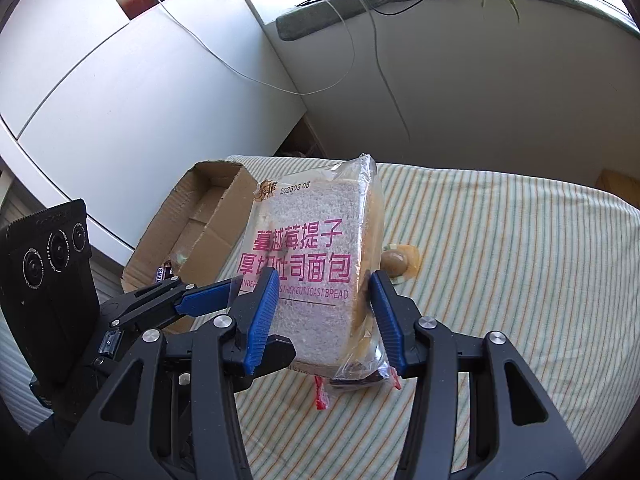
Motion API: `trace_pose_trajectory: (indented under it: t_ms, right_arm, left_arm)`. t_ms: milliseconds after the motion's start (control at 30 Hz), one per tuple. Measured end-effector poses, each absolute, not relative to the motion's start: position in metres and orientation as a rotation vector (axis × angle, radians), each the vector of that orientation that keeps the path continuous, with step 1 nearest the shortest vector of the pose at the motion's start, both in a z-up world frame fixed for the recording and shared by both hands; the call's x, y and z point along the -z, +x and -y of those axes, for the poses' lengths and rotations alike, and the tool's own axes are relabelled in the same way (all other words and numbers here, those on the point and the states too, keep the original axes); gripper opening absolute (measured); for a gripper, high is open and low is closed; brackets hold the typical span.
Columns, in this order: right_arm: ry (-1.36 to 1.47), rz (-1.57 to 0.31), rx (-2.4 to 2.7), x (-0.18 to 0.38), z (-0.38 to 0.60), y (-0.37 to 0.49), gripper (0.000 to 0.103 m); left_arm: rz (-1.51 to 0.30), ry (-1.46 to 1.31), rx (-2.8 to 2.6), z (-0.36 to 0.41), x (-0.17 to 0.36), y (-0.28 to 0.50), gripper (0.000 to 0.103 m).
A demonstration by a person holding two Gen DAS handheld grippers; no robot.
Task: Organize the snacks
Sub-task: 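Lift the bread loaf with both grippers and carry it toward the box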
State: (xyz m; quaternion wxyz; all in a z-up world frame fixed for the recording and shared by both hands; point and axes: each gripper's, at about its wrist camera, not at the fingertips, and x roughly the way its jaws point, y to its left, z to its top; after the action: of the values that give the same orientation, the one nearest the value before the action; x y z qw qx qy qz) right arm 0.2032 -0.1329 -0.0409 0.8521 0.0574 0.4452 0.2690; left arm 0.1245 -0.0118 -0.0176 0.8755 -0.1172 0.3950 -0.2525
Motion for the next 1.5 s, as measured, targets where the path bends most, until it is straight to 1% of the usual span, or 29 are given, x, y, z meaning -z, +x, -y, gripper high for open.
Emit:
trace_pose_trajectory:
  t_ms: [400, 967, 1500]
  right_arm:
    - [0.049, -0.938, -0.653, 0.036, 0.051, 0.206, 0.05]
    - [-0.021, -0.961, -0.769, 0.048, -0.05, 0.217, 0.05]
    - [-0.048, -1.014, -0.84, 0.068, -0.109, 0.238, 0.05]
  left_arm:
    - [-0.788, -0.302, 0.42, -0.056, 0.014, 0.117, 0.06]
    - [-0.771, -0.35, 0.264, -0.132, 0.024, 0.111, 0.06]
    - [-0.799, -0.374, 0.16, -0.181, 0.039, 0.119, 0.06]
